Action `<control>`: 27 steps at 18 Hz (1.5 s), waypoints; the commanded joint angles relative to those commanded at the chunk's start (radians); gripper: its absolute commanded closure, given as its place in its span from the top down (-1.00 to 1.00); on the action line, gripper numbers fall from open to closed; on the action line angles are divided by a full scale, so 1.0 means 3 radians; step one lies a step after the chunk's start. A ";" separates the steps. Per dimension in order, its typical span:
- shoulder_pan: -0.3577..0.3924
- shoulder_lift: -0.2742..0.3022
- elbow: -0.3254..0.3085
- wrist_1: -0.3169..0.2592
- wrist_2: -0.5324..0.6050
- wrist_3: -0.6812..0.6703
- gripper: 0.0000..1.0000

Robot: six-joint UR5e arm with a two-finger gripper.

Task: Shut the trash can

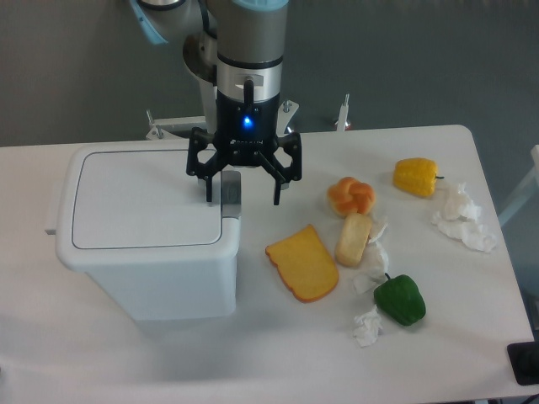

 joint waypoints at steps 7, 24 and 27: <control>0.0005 0.0005 0.0000 0.0000 0.0000 0.0000 1.00; 0.0102 0.0015 0.0061 -0.0005 -0.0005 0.0255 1.00; 0.0158 0.0015 0.0061 -0.0005 -0.0005 0.0424 1.00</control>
